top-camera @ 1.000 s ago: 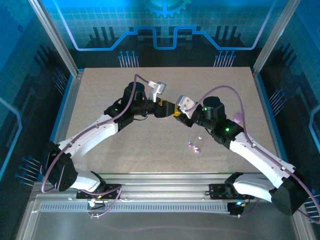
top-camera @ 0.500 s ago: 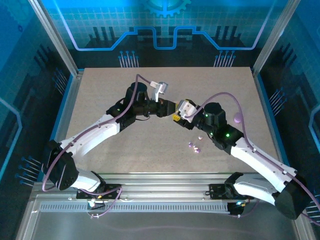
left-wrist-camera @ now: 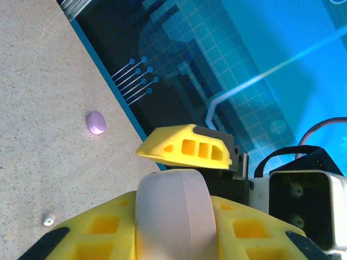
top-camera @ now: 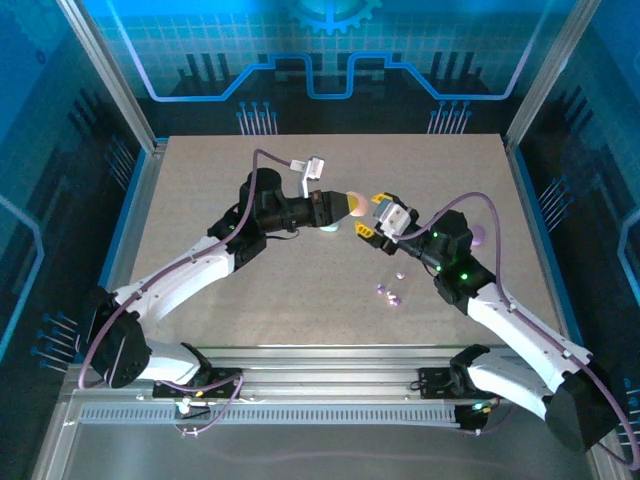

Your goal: Insert wireless bluetooth earbuds into charging case

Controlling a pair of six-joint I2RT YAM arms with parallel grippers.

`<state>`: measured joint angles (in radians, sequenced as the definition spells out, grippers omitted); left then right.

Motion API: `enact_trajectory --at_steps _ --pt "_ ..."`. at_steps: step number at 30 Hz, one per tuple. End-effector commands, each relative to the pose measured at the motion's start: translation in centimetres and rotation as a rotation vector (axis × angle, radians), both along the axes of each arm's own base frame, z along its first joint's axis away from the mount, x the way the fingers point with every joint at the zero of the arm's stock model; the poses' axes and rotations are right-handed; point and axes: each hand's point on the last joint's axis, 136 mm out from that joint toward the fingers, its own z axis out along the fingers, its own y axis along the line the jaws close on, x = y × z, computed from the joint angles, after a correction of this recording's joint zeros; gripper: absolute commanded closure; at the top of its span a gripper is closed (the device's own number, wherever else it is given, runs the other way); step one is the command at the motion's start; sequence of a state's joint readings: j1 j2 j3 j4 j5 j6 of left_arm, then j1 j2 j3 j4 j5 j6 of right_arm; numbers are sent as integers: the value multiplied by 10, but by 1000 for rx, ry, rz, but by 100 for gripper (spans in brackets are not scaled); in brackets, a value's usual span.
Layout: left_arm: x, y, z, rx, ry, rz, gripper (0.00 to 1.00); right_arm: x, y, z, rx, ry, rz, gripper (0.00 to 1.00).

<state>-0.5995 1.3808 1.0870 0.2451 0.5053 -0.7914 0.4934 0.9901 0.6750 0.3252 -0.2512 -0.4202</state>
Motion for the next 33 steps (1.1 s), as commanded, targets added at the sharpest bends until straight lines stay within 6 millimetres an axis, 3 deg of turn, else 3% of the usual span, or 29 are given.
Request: enact_trajectory --at_steps 1,6,16,20,24,30,33 --pt "-6 2 17 -44 -3 -19 80 -9 8 40 35 -138 79 42" --pt "-8 1 21 -52 -15 -34 80 0 7 50 50 -169 50 44" --pt "-9 0 20 -48 -15 -44 79 0 13 48 43 -140 93 59" --pt "-8 0 18 -44 -14 -44 79 -3 14 51 50 -127 116 49" --pt "-9 -1 18 -44 -16 -51 79 -1 13 55 65 -129 109 47" --pt "-10 -1 20 -48 -22 -54 78 0 14 47 40 -96 119 57" --pt "-12 -1 22 -47 -46 -63 69 0 14 42 30 -76 122 65"
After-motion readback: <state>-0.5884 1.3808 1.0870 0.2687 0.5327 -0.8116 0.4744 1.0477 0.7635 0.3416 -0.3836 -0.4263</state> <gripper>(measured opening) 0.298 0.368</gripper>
